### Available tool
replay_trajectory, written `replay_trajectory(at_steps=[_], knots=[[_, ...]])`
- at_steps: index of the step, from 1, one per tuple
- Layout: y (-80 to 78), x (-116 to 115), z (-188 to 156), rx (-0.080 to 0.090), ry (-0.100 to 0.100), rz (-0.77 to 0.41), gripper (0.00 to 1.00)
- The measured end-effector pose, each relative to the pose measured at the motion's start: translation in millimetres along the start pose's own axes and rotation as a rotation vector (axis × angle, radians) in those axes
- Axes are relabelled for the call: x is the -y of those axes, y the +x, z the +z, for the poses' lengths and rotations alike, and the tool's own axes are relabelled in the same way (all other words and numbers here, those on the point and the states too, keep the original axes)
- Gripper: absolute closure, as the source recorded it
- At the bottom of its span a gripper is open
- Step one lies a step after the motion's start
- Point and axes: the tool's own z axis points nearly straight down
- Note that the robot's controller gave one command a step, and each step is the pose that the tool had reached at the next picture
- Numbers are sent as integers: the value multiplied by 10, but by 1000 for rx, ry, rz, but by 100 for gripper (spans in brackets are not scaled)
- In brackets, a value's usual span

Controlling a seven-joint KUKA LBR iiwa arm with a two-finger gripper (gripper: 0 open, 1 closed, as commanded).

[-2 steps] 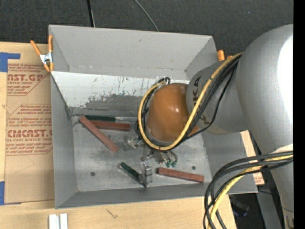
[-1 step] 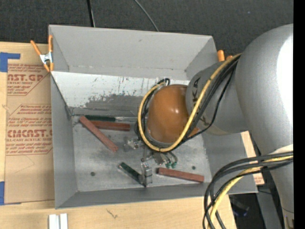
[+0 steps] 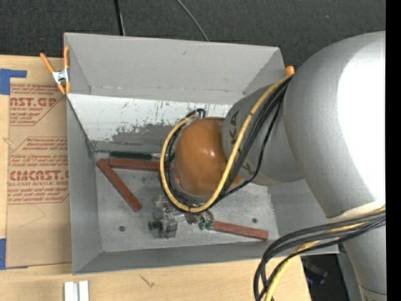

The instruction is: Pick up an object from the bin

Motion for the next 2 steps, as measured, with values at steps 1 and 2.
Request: replay_trajectory(at_steps=[1, 2], knots=[[0, 1, 0, 0, 0, 0, 100], [-12, 164, -1664, 4, 2, -163, 100]])
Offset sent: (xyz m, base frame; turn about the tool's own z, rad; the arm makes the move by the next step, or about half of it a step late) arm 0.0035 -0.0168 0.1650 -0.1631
